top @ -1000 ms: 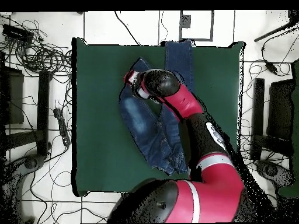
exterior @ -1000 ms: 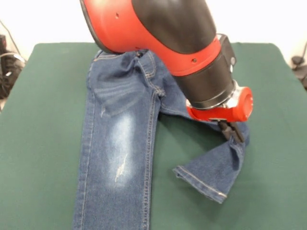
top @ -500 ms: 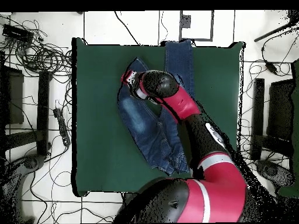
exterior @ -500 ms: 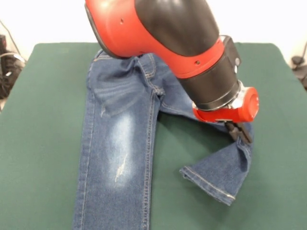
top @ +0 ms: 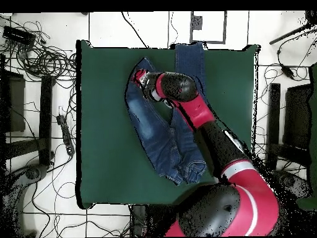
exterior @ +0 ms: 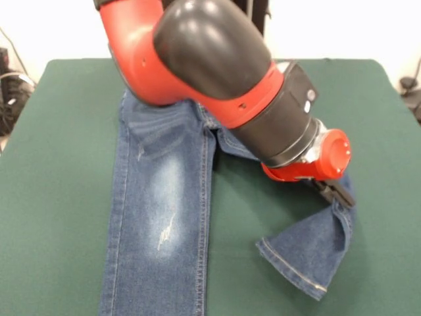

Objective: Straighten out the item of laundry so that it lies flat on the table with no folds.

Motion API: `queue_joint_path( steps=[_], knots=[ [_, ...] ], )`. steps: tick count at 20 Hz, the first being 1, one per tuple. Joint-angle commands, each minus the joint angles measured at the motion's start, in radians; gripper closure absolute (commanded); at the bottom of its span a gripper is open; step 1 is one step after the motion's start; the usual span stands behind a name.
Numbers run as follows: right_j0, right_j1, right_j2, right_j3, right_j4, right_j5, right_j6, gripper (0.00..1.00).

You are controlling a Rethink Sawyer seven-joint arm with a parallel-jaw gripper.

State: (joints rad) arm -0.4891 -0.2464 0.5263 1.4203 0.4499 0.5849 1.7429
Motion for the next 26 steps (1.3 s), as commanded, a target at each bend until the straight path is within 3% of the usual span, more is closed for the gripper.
queue_joint_path(
  steps=[1,2,8,11,15,22,26],
  knots=[
    [-0.004,0.106,0.204,0.027,-0.030,-0.072,-0.069,1.00],
    [-0.007,0.109,0.209,0.015,-0.074,-0.077,-0.081,0.00],
    [0.009,0.097,0.183,-0.002,-0.128,-0.064,-0.073,0.00],
    [0.005,0.094,0.174,0.011,-0.114,-0.070,0.012,0.00],
    [0.018,0.093,0.149,-0.018,-0.192,-0.090,-0.023,0.00],
    [0.215,-0.062,-0.172,-0.276,-0.571,-0.012,-0.134,0.00],
    [0.284,-0.108,-0.261,-0.382,-0.770,0.033,-0.160,0.00]
  ],
)
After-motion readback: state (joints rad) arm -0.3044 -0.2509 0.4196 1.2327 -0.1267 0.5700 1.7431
